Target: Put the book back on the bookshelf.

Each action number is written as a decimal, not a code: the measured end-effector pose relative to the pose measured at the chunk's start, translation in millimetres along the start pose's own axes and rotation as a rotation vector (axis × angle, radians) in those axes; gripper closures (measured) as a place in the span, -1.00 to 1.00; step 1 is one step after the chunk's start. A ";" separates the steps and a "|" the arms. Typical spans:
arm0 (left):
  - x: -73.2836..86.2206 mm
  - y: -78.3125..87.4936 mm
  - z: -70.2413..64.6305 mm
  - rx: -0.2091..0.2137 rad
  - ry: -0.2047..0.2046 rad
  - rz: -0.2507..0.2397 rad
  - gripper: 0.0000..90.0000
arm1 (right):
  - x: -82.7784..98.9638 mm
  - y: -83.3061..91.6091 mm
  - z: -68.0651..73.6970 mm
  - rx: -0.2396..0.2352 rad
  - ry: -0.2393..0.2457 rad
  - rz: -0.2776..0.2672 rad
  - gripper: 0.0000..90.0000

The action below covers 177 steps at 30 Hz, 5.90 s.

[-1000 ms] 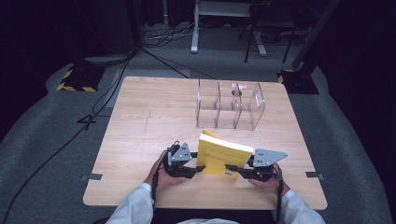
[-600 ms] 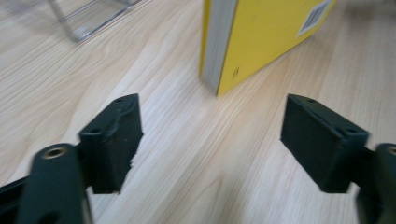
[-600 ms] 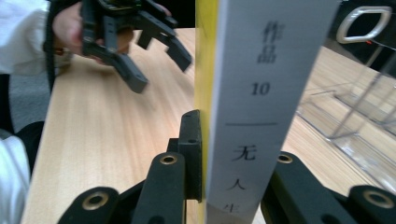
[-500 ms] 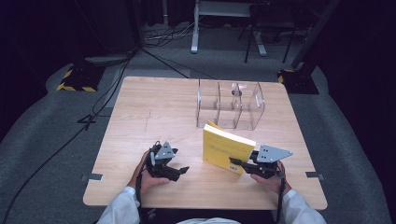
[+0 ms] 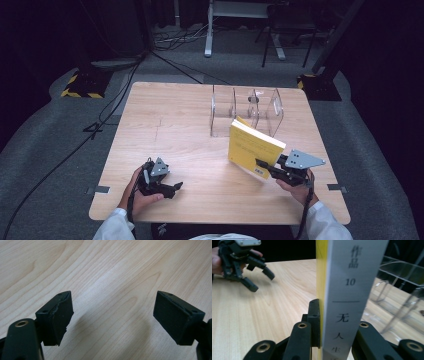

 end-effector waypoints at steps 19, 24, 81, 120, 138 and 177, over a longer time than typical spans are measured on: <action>5.1 -7.9 3.8 -0.016 0.012 0.023 -0.66 | -20.1 49.1 -25.2 0.197 0.008 -0.067 0.70; 5.1 -8.0 3.4 -0.013 0.016 0.023 -0.66 | -23.9 57.5 -30.4 0.231 0.010 -0.076 0.70; 3.9 -8.7 0.5 0.011 -0.007 0.015 -0.65 | -26.6 -8.7 -131.3 0.579 -0.114 0.024 0.70; 3.6 -8.9 0.1 0.008 -0.005 0.015 -0.65 | -9.6 -34.6 -152.9 0.653 -0.161 -0.058 0.70; 4.0 -8.5 -0.5 0.005 -0.006 0.015 -0.64 | 11.3 -39.8 -154.4 0.627 -0.211 -0.038 0.64; 3.8 -8.7 -0.5 0.005 -0.002 0.016 -0.65 | 16.2 12.6 -121.9 0.524 -0.184 0.037 -0.05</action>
Point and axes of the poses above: each handheld gripper's, and its own axes: y roughly backward along the jaws, x roughly out of its underside, z roughly to its left, the point moved 6 cm from there along -y, roughly forward along the jaws, and after that the axes turned 12 degrees about -x, right-handed, at the moved point
